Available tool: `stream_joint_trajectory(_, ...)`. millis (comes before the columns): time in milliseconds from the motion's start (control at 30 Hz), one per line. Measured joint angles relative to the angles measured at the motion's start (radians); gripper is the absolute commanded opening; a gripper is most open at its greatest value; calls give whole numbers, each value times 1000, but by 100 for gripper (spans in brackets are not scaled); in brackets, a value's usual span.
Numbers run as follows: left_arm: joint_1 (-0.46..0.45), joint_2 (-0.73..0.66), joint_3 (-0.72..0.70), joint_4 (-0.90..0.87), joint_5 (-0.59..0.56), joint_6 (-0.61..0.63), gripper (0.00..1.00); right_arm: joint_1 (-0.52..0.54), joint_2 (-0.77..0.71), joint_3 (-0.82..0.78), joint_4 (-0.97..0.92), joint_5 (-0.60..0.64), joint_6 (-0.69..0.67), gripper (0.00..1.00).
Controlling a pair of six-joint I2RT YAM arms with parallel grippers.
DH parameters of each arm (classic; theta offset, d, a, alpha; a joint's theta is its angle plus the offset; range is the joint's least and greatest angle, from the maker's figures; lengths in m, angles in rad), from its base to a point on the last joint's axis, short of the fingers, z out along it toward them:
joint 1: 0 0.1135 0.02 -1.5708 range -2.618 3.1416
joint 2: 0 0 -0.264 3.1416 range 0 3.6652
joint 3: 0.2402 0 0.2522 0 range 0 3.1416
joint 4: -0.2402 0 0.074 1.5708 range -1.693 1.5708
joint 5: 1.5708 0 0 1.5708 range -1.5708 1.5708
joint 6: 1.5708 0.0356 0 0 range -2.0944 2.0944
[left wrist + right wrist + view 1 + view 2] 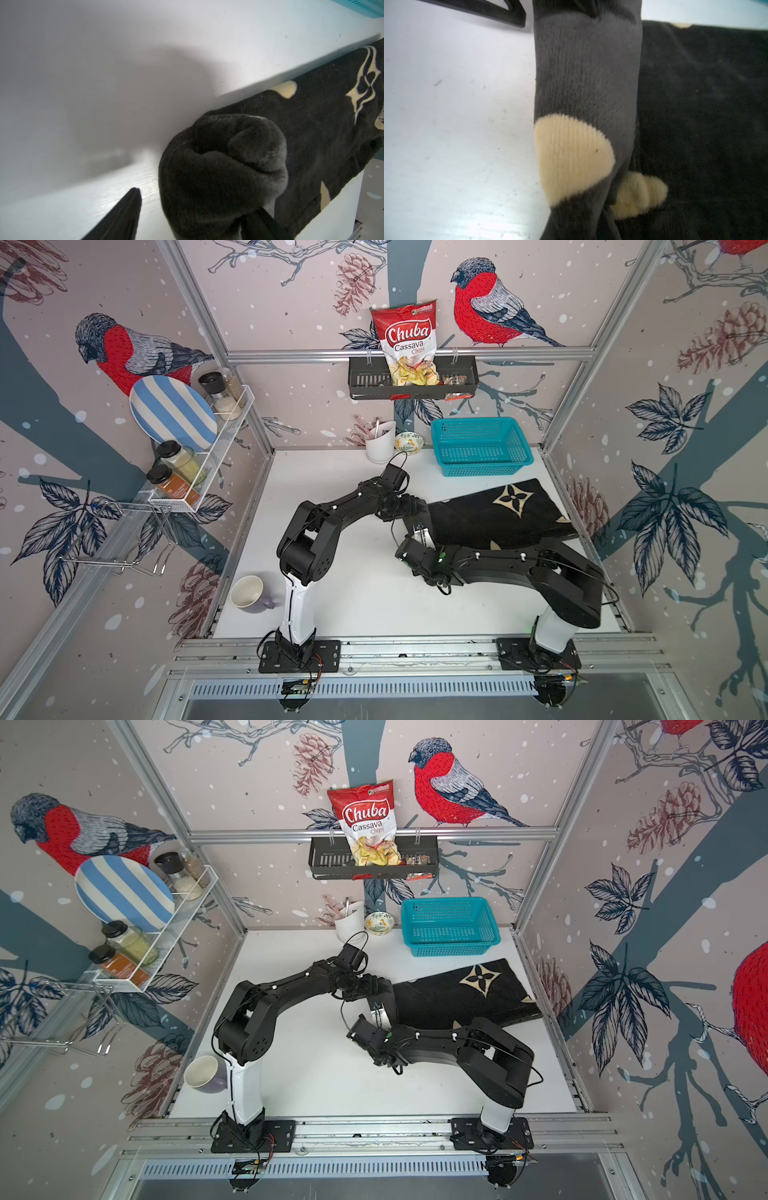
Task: Roll up the pillowcase
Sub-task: Roll the pillowcase at the center of the board.
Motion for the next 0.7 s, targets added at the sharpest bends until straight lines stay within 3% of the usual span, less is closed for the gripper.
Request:
stream_joint_trajectory(233, 5, -64, -25, 2, -13, 18, 80, -269, -207, -324, 385, -436, 105, 0)
stream_joint_trajectory(433, -34, -42, -29, 40, 24, 14, 80, -468, -226, -459, 604, -760, 179, 0)
stream_joint_trajectory(600, -64, 29, 3, 82, 52, -11, 75, -572, -207, -490, 672, -926, 196, 1)
stream_joint_trajectory(700, -75, 69, 33, 96, 57, -20, 69, -616, -203, -484, 661, -986, 187, 9)
